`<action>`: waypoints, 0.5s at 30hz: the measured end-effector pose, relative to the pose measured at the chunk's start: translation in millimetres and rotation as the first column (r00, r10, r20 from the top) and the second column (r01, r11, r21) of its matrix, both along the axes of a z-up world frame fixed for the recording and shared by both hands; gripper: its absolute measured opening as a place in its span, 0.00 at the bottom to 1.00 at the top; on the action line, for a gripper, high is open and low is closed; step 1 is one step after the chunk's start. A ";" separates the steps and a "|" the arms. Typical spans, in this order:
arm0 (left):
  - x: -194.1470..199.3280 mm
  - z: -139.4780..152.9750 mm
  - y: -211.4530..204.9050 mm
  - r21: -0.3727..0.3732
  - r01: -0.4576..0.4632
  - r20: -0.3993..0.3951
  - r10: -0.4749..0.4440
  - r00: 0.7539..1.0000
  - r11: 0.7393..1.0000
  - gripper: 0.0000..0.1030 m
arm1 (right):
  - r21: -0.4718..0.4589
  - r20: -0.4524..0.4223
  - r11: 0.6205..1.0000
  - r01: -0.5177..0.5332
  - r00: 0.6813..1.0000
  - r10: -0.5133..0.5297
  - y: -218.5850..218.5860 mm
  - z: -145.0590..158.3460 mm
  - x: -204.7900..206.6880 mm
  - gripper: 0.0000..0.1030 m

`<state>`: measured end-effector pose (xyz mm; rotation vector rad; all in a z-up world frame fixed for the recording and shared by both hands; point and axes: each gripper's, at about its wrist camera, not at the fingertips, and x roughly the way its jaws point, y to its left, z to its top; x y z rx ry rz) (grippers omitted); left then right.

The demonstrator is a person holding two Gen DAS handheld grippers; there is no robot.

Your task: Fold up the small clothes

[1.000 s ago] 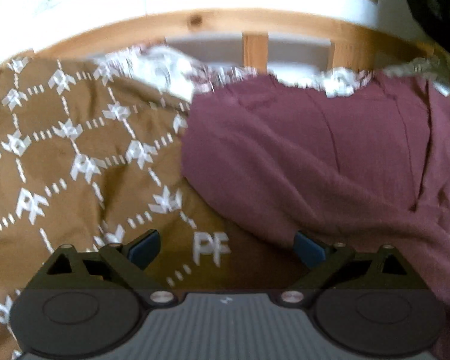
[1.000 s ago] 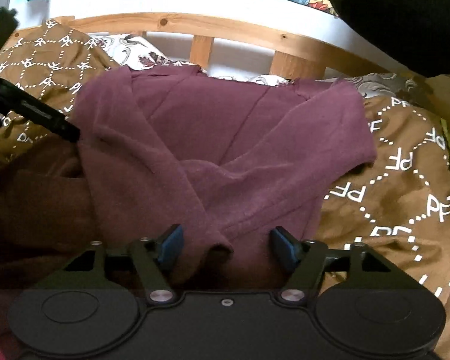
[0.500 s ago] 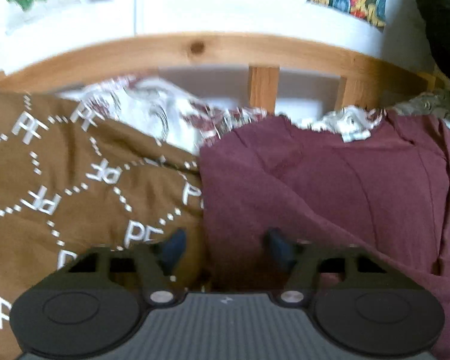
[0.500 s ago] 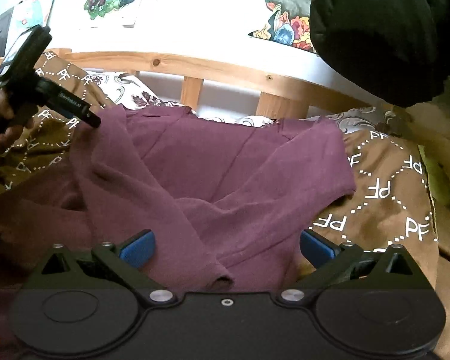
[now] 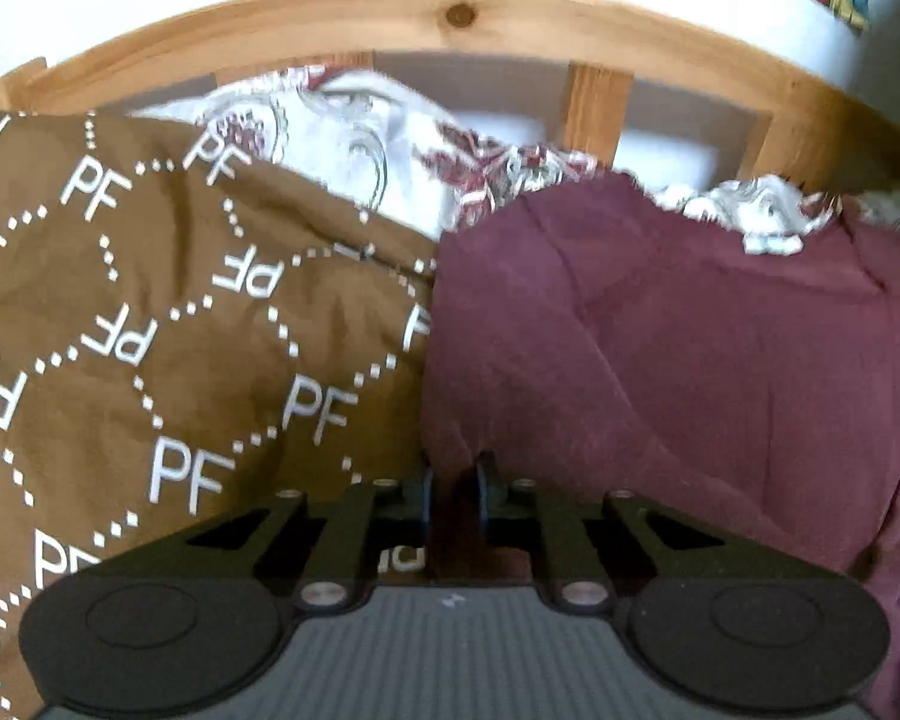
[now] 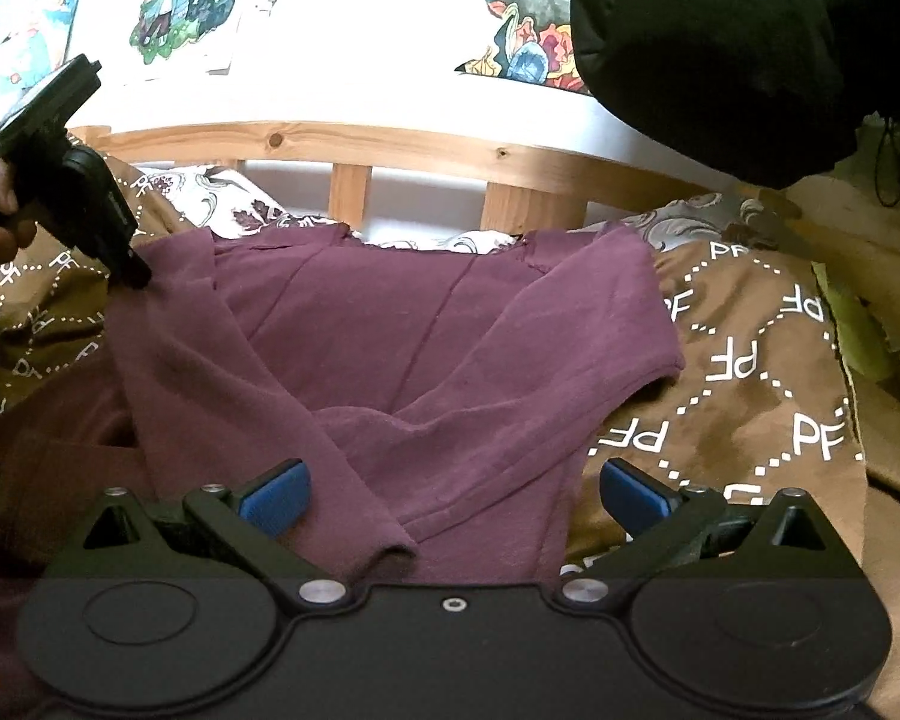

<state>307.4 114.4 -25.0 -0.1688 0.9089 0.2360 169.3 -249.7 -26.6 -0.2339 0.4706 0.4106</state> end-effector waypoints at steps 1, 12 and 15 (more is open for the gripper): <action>-1.7 -1.7 1.4 -0.016 -0.005 0.009 0.005 1.000 1.000 0.27 | -0.012 0.008 1.000 0.000 1.000 0.000 1.3 1.2 -1.0 0.99; -89.7 30.1 -4.1 -0.021 0.062 0.166 -0.057 0.985 0.998 0.95 | -0.003 -0.017 0.998 0.059 0.998 -0.059 -10.4 37.3 -24.7 0.99; -126.6 38.8 -17.4 0.035 0.142 0.191 -0.146 0.971 0.989 0.99 | -0.022 -0.029 0.998 0.059 0.998 -0.060 -15.5 44.5 -38.8 0.99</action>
